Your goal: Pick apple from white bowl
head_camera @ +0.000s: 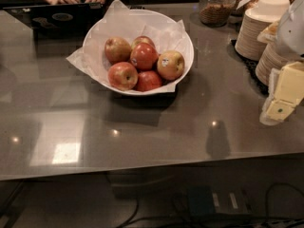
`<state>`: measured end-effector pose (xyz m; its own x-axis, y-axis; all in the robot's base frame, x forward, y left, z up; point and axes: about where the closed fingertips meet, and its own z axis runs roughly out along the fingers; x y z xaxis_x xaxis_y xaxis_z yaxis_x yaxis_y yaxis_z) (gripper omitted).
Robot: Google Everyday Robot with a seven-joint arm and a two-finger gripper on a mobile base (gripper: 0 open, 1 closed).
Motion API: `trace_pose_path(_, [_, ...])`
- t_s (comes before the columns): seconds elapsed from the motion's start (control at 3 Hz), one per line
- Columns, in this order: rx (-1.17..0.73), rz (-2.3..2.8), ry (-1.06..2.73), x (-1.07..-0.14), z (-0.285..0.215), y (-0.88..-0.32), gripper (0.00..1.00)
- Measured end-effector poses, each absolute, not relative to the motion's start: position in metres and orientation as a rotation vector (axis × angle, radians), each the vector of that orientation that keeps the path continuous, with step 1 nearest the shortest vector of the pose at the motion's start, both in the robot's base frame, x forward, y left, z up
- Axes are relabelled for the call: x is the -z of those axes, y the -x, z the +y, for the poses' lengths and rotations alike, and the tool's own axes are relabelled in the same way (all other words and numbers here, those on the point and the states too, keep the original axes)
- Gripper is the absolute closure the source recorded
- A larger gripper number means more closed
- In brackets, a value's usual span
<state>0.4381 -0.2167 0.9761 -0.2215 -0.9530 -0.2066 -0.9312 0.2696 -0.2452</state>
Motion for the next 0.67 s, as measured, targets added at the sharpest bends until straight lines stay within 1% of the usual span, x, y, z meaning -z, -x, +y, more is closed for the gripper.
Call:
trace_pose_path(0.33, [0.098,2.232,1.725,-0.976,-0.217,-0.438,0.00])
trace_pose_path(0.67, [0.102,2.163,1.734,-0.973,-0.199,-0.452,0.00])
